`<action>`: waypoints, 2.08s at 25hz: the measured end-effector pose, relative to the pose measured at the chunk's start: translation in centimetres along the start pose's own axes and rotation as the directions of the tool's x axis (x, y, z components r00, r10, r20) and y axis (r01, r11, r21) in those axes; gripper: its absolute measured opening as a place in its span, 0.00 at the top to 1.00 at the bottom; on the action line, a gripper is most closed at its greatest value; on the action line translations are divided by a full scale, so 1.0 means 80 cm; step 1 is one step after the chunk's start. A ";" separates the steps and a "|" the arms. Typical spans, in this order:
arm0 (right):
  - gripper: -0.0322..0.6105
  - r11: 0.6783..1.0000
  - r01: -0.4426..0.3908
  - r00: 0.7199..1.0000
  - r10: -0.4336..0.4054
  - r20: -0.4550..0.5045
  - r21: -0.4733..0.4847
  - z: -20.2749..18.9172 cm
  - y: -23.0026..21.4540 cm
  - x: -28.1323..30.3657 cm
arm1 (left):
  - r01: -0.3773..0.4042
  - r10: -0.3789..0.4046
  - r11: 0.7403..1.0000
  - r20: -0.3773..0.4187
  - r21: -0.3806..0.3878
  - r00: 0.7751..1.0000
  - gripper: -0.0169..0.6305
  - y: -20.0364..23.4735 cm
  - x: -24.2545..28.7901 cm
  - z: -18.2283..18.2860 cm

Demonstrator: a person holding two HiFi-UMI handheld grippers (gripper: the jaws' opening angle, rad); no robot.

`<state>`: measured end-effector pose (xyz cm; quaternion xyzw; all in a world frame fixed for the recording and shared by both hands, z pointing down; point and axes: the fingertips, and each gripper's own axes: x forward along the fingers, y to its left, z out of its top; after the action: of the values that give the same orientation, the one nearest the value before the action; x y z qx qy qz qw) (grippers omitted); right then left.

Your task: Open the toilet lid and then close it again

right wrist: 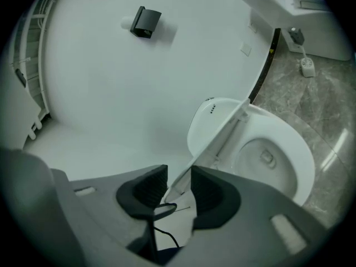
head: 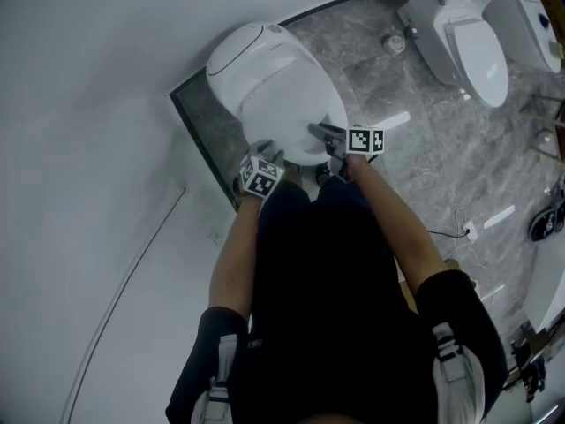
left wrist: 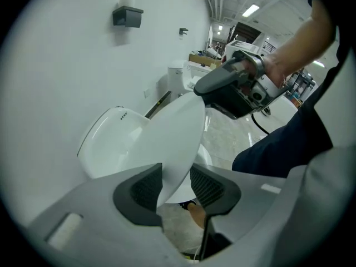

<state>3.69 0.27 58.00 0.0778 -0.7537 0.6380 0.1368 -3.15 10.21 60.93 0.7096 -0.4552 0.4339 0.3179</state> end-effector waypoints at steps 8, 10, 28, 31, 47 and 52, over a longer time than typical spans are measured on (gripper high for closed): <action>0.76 0.999 0.036 0.999 -0.036 -0.014 -0.003 -0.023 -0.013 -0.004 | 0.004 0.000 0.994 0.044 -0.105 0.999 0.77 -0.004 -0.034 -0.034; 0.76 0.999 0.044 0.999 -0.044 -0.015 -0.011 -0.024 -0.017 -0.005 | -0.010 0.017 0.988 0.050 -0.153 0.999 0.80 -0.003 -0.044 -0.048; 0.73 0.979 0.202 0.977 -0.202 -0.073 -0.012 -0.063 -0.081 -0.027 | 0.004 0.124 0.847 0.206 -0.531 0.971 0.95 -0.030 -0.074 -0.100; 0.72 0.973 0.229 0.967 -0.230 -0.107 -0.023 -0.075 -0.095 -0.031 | 0.001 0.131 0.846 0.209 -0.534 0.969 0.95 -0.035 -0.074 -0.102; 0.70 0.948 0.315 0.927 -0.315 -0.201 -0.035 -0.108 -0.163 -0.044 | 0.057 0.088 0.818 0.223 -0.572 0.971 0.96 -0.053 -0.028 -0.107; 0.68 0.941 0.336 0.909 -0.335 -0.248 -0.040 -0.121 -0.192 -0.043 | 0.081 0.053 0.817 0.215 -0.571 0.975 0.96 -0.060 -0.007 -0.120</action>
<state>12.45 6.95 72.84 0.1251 -0.7045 0.6111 0.3386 -1.96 20.36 64.16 0.6272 -0.5923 0.1919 0.4680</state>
